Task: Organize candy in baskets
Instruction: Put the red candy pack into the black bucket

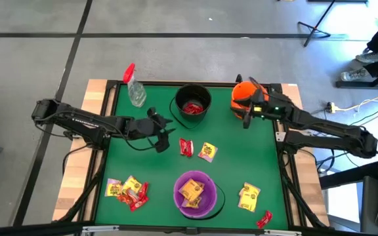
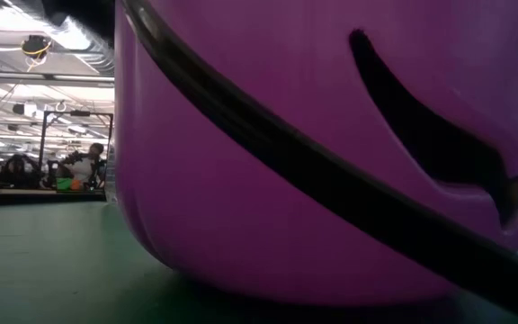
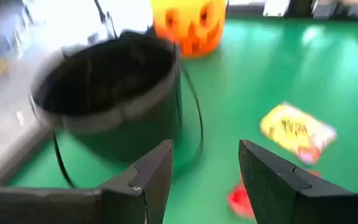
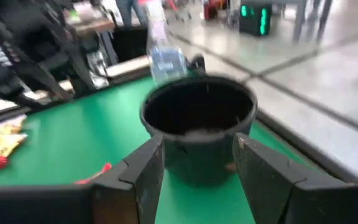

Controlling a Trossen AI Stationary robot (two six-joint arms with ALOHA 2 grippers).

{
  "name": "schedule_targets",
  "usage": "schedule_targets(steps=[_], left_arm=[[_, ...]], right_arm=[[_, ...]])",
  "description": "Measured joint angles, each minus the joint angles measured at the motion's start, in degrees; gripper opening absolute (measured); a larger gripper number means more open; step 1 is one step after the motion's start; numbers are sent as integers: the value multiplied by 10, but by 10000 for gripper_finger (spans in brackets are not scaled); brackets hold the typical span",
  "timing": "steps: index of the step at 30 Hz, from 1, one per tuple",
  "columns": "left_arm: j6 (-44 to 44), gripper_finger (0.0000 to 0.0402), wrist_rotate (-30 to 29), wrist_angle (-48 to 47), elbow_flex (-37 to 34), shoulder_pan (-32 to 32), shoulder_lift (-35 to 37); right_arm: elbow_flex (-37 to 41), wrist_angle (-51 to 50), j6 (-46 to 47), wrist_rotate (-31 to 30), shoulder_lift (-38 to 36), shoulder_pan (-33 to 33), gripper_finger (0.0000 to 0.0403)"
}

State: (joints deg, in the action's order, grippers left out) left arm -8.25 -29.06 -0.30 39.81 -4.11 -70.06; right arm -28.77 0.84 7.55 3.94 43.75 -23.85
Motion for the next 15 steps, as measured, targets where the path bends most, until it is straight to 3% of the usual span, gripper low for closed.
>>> schedule_targets(steps=[7,15], left_arm=[[165,172,1,167,0,11,0],[156,172,7,149,0,25,0]], right_arm=[[0,76,86,36,107,6,188],[0,182,72,31,184,71,188]])
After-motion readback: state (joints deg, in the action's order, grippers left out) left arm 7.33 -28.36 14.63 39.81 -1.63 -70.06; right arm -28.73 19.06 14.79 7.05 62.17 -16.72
